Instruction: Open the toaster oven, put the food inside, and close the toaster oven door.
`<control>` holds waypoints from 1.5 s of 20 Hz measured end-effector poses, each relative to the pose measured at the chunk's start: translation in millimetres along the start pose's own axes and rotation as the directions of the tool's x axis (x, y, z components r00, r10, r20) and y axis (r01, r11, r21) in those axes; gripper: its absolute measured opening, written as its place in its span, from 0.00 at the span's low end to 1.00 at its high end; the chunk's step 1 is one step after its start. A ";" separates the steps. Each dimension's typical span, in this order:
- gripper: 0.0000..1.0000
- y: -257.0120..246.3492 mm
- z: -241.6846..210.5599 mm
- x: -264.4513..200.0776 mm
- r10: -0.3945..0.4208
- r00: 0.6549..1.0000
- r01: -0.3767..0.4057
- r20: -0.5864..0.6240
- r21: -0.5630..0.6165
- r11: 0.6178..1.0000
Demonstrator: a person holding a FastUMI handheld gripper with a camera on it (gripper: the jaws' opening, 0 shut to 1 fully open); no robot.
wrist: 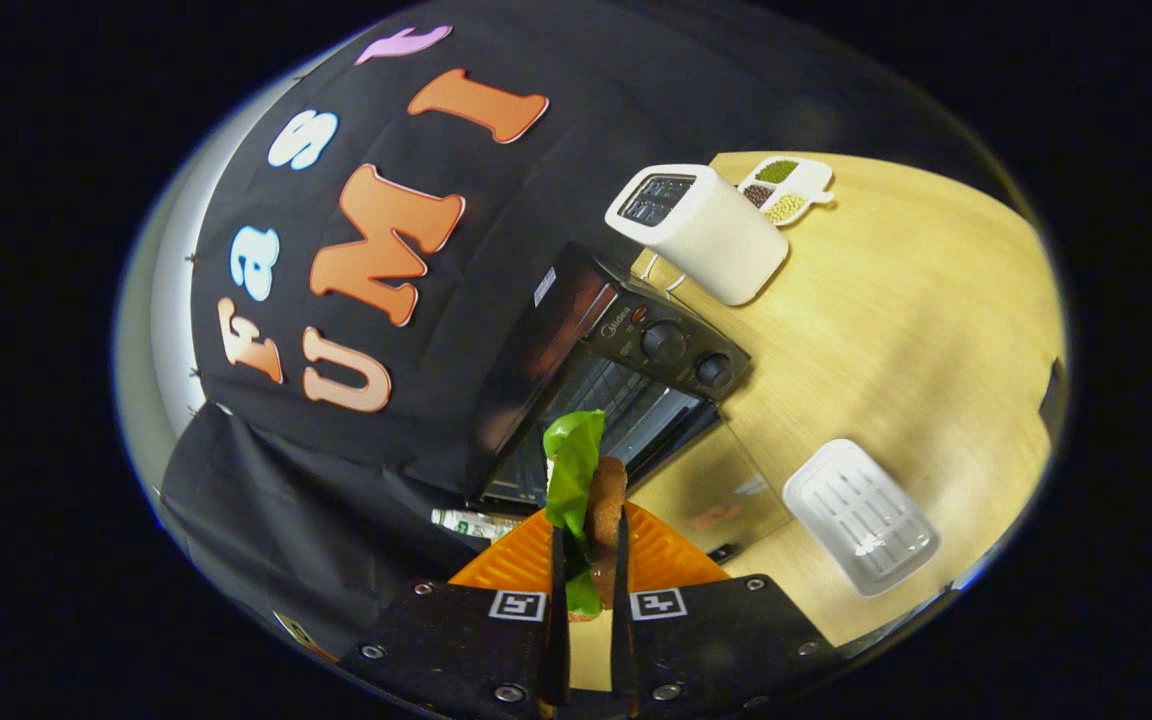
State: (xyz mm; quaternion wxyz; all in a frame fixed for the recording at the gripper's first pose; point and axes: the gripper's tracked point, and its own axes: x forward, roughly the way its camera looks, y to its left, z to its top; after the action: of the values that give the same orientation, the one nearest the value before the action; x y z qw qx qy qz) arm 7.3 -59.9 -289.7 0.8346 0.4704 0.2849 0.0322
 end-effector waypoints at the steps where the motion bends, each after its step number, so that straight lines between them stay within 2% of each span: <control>1: 0.16 -2.4 0.0 17.8 0.005 1.000 -0.006 0.016 0.041 0.999; 4: 0.16 -16.3 1.4 62.8 -0.036 0.996 0.026 0.078 0.123 0.992; 9: 0.16 -21.5 7.7 123.2 -0.079 0.977 0.024 0.196 0.268 0.963; 13: 0.16 -27.7 13.4 147.1 -0.182 0.942 0.095 0.282 0.297 0.950; 16: 0.19 -19.5 8.6 163.2 -0.228 0.922 0.142 0.313 0.274 0.951; 18: 0.27 -18.9 6.3 173.2 -0.258 0.916 0.173 0.308 0.277 0.945; 22: 0.44 -19.0 -13.0 191.0 -0.269 0.933 0.184 0.239 0.325 0.928; 24: 0.58 -19.0 -20.5 195.3 -0.274 0.938 0.196 0.215 0.323 0.926; 27: 0.85 -16.8 -29.7 178.3 -0.278 0.940 0.219 0.196 0.278 0.935; 29: 0.97 -7.9 -35.3 153.7 -0.245 0.949 0.194 0.199 0.243 0.950; 30: 0.98 2.1 -38.4 138.7 -0.205 0.956 0.158 0.209 0.218 0.963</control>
State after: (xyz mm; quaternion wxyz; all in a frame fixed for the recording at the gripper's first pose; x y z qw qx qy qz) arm 104.2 15.3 -364.9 0.8100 0.5238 0.2304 -0.1282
